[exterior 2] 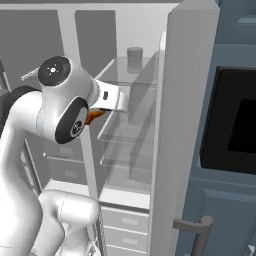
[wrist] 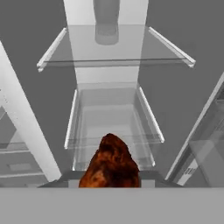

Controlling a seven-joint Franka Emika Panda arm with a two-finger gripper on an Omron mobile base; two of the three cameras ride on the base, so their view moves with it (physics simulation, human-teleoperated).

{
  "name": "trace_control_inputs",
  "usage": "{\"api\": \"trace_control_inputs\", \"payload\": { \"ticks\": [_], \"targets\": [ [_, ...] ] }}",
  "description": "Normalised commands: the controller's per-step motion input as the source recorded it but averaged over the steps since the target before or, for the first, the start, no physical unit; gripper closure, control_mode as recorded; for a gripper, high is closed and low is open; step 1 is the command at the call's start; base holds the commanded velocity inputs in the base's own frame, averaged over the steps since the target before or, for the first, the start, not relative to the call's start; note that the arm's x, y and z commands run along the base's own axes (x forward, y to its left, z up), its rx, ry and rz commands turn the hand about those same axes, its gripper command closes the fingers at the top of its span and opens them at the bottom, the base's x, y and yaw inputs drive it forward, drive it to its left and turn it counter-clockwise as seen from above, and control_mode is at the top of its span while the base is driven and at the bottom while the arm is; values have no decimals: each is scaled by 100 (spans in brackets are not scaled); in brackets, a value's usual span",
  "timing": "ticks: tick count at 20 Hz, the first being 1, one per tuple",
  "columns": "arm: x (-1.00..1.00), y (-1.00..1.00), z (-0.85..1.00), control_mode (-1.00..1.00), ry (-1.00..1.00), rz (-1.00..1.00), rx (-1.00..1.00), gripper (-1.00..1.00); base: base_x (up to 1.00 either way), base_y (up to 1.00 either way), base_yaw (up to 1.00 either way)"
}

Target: Pick up the frozen chicken drumstick from the freezer, place it on any shelf in the fridge, and close the fridge and freezer doors when done.

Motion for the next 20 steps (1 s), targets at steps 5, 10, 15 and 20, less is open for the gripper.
{"api": "trace_control_inputs", "payload": {
  "ticks": [5,10,15,20],
  "targets": [
    [65,-23,63,-100,-6,-28,4,100,0,0,0],
    [70,-34,8,-100,-1,-10,1,100,0,0,0],
    [67,0,0,-100,0,0,0,100,0,0,0],
    [82,-19,-3,-100,0,0,0,100,0,0,0]
  ]
}}
